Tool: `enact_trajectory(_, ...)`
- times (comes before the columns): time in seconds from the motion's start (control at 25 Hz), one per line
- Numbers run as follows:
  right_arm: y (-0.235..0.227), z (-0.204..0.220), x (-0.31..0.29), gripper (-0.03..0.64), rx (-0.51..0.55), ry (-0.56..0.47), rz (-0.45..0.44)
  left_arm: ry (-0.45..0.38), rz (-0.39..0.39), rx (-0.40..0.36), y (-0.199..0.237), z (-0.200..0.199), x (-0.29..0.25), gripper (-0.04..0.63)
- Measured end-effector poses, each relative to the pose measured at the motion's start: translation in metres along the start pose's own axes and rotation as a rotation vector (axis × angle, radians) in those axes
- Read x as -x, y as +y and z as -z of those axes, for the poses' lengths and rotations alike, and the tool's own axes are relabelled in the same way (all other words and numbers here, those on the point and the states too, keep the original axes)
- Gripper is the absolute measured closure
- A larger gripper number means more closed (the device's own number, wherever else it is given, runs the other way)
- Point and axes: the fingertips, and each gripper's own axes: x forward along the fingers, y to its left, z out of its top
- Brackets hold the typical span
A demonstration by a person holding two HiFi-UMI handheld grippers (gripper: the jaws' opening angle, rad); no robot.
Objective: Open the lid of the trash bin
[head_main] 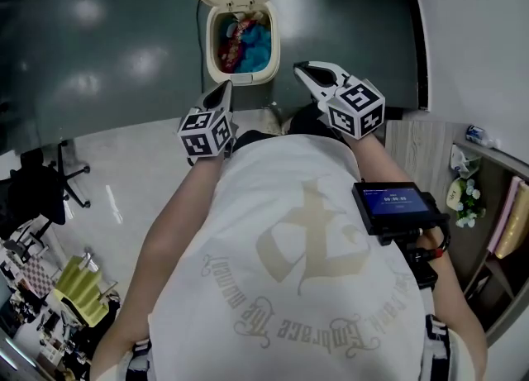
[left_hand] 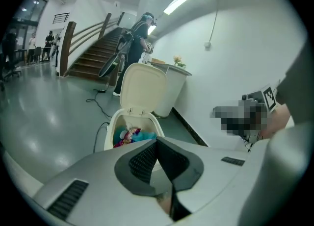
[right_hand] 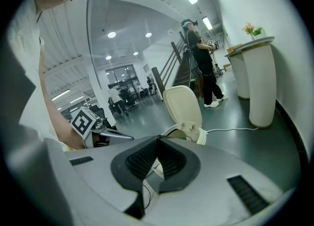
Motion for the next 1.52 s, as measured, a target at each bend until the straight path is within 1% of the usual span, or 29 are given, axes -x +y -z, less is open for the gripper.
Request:
enact_trajectory(0.24,0.015,-0.019,0.009,0.613,0.039,-0.032,-0.015,-0.106,0.012,0.002,-0.013,-0.03,0.034,0.583)
enact_trajectory(0.52,0.039,-0.03,0.016,0.613,0.084,-0.061,-0.048,-0.198,0.033,-0.031,-0.028,-0.05,0.068,0.583)
enact_trajectory(0.8,0.057,-0.033,0.027,0.614,0.104,-0.075,-0.054,-0.234,0.044,-0.03,-0.031,-0.05,0.099,0.583)
enact_trajectory(1.12,0.061,-0.031,0.035,0.614,0.101,-0.081,-0.018,-0.246,0.06,-0.043,-0.027,-0.055,0.112,0.583)
enact_trajectory(1.28,0.065,-0.04,0.029,0.614,0.109,-0.083,-0.011,-0.263,0.081,-0.056,-0.021,-0.064,0.117,0.583)
enact_trajectory(1.52,0.065,-0.059,0.026,0.614,0.131,-0.109,0.003,-0.284,0.087,-0.065,-0.01,-0.076,0.127,0.583)
